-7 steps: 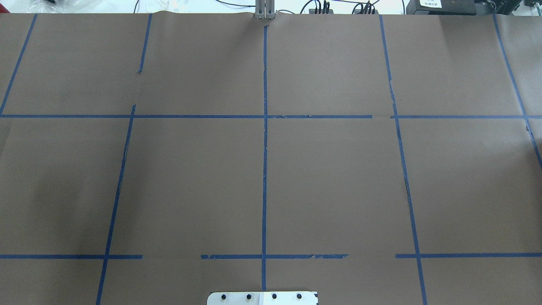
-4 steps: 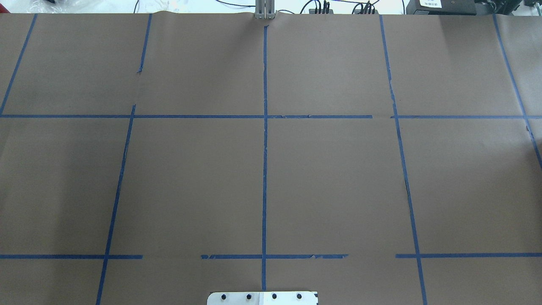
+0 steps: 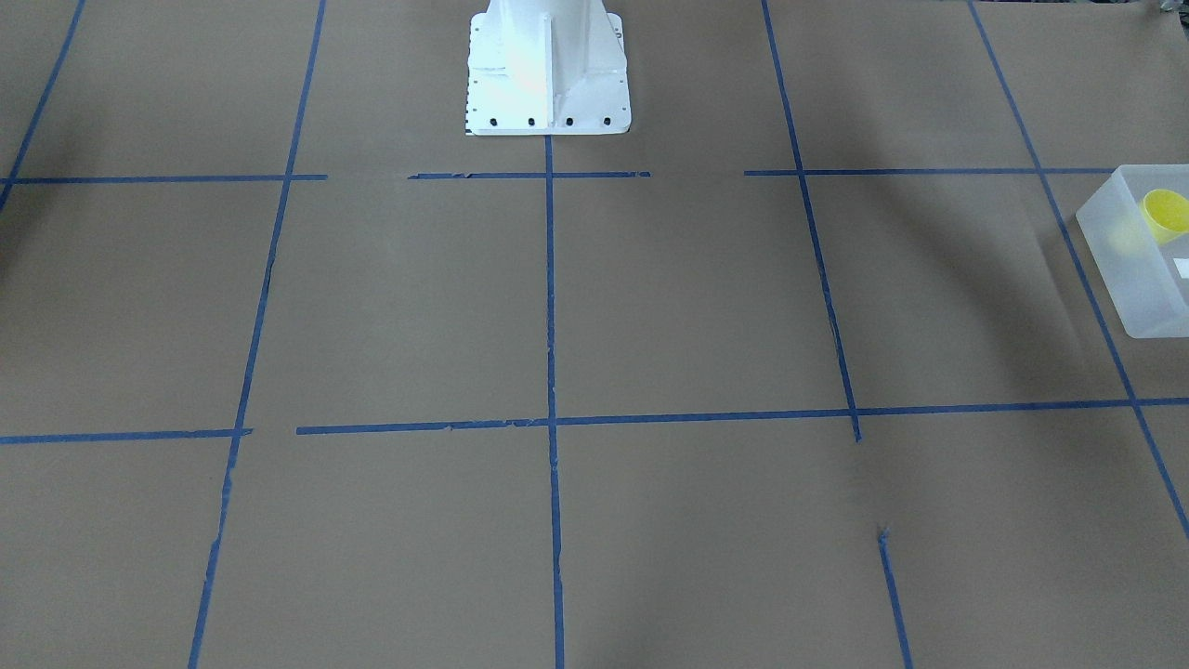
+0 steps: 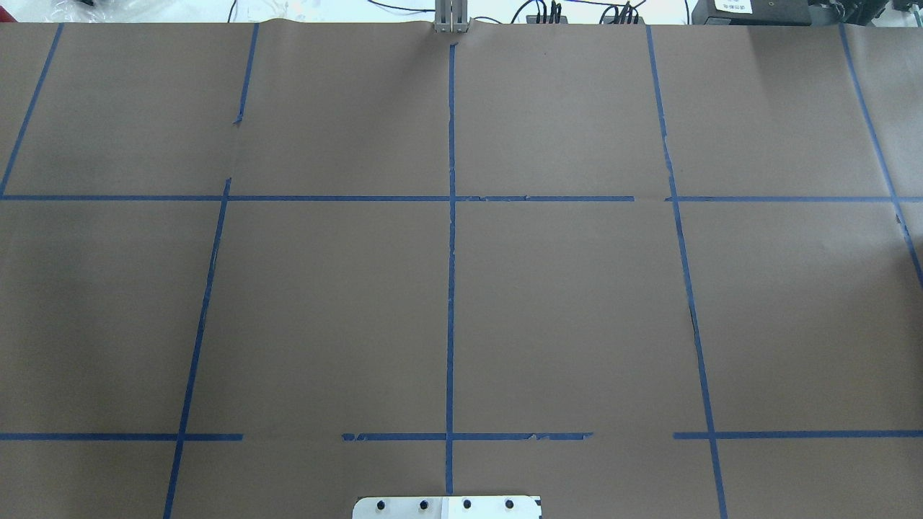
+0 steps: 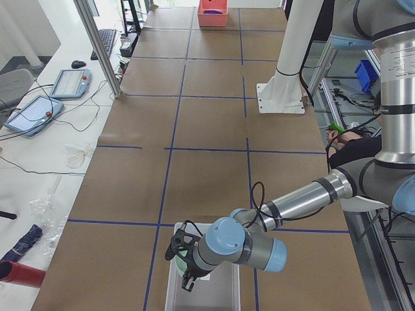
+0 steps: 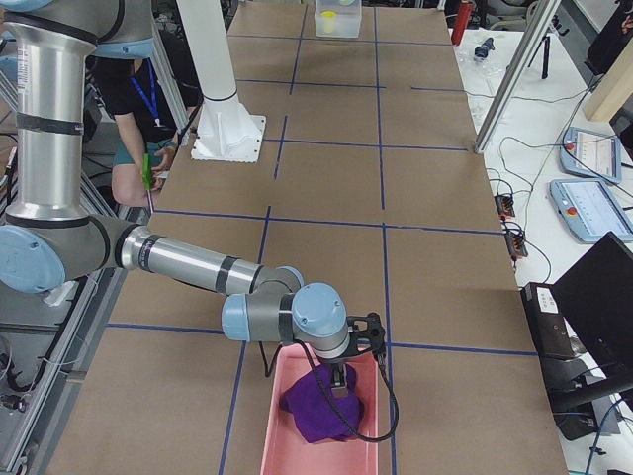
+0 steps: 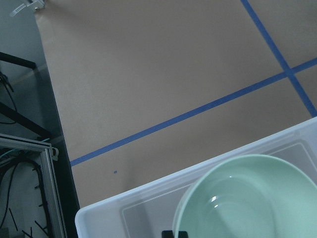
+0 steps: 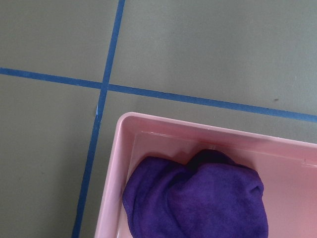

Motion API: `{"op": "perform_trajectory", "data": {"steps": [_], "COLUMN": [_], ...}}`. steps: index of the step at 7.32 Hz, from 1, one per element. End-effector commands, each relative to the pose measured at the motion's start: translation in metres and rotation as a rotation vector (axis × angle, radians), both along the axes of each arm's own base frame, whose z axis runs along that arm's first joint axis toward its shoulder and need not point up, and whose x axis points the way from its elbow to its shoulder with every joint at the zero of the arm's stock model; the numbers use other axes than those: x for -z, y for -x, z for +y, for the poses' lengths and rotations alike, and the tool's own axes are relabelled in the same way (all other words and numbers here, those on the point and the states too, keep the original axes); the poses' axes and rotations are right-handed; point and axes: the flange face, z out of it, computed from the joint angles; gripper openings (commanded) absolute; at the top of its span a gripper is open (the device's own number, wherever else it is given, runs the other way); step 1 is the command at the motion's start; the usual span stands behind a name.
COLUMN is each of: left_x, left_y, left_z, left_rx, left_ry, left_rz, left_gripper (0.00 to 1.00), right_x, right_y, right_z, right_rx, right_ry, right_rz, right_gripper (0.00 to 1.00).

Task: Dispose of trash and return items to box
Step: 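Carry the green bowl into the clear bin and release it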

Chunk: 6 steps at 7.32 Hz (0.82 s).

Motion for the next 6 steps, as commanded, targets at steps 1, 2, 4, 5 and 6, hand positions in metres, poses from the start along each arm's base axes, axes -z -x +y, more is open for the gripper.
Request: {"op": "perform_trajectory", "data": {"steps": [1, 2, 4, 5, 6], "left_x": [-0.007, -0.011, -0.014, -0.013, -0.011], "left_y": [-0.030, -0.043, -0.046, -0.047, -0.048], "left_z": [-0.001, 0.002, 0.007, 0.007, 0.006], "left_rx": [-0.064, -0.100, -0.110, -0.115, -0.118], "left_ry": [0.005, 0.011, 0.004, -0.002, -0.016], "left_rz": [0.009, 0.009, 0.004, 0.001, -0.004], "left_gripper": [0.00, 0.00, 0.24, 0.50, 0.99], "right_x": [0.000, 0.000, -0.001, -0.001, 0.000], "right_y": [0.000, 0.000, 0.000, 0.000, 0.000], "right_z": [0.000, 0.000, 0.000, 0.000, 0.000], "right_rx": [0.000, 0.000, 0.001, 0.001, 0.001], "right_ry": [0.000, 0.000, 0.001, 0.001, -0.001], "right_rz": [0.001, 0.001, 0.001, 0.001, 0.002], "right_gripper": [1.00, 1.00, 1.00, 1.00, 1.00]}}
